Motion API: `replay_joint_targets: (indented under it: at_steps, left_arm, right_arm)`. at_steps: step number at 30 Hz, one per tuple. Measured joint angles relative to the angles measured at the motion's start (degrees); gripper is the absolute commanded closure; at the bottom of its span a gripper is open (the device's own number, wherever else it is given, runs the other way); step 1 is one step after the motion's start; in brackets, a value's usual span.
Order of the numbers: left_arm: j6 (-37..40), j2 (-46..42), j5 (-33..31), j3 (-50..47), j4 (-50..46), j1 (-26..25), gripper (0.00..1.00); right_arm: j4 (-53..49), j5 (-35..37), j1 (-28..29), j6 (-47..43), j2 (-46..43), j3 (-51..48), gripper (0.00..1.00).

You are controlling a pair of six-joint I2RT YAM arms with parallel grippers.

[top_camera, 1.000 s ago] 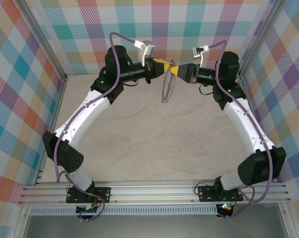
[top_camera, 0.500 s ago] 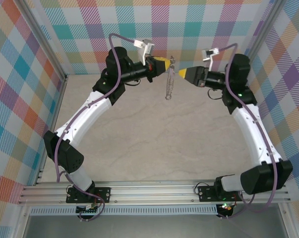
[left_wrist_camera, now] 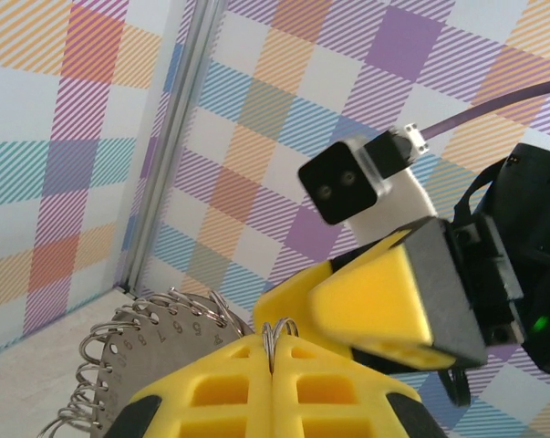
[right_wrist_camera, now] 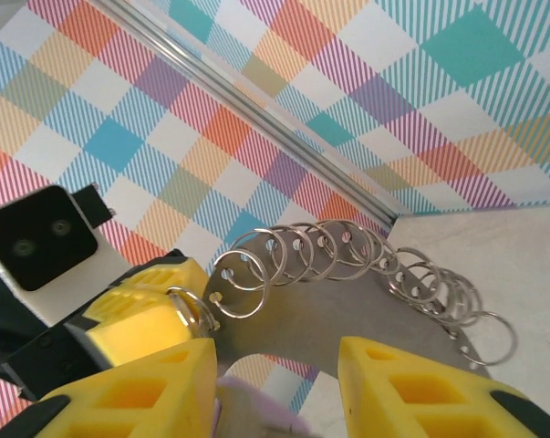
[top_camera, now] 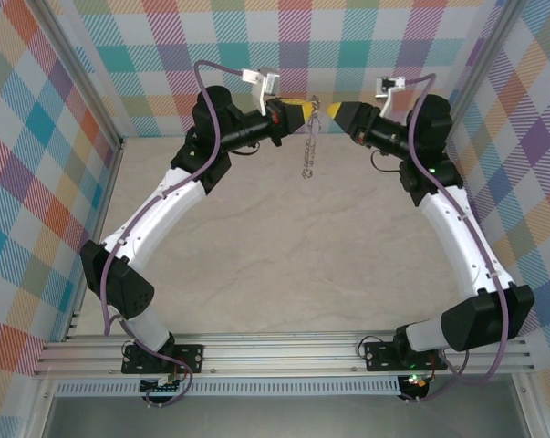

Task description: Put the keys on the keyring

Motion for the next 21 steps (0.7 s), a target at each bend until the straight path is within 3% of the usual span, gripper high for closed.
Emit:
replay_joint_targets:
  at_steps: [8,21]
  left_arm:
    - [-0.20,0.00,-1.64,-0.02,0.15,-0.04,1.00]
    - [0.04,0.00,-1.55,-0.02,-0.28,-0.24,1.00]
  right_arm:
    - [-0.68,5.27,4.37,-0.11,1.11,1.55,0.67]
    - [-8.85,6.23,4.87,-4.79,-5.01,-3.34,0.67]
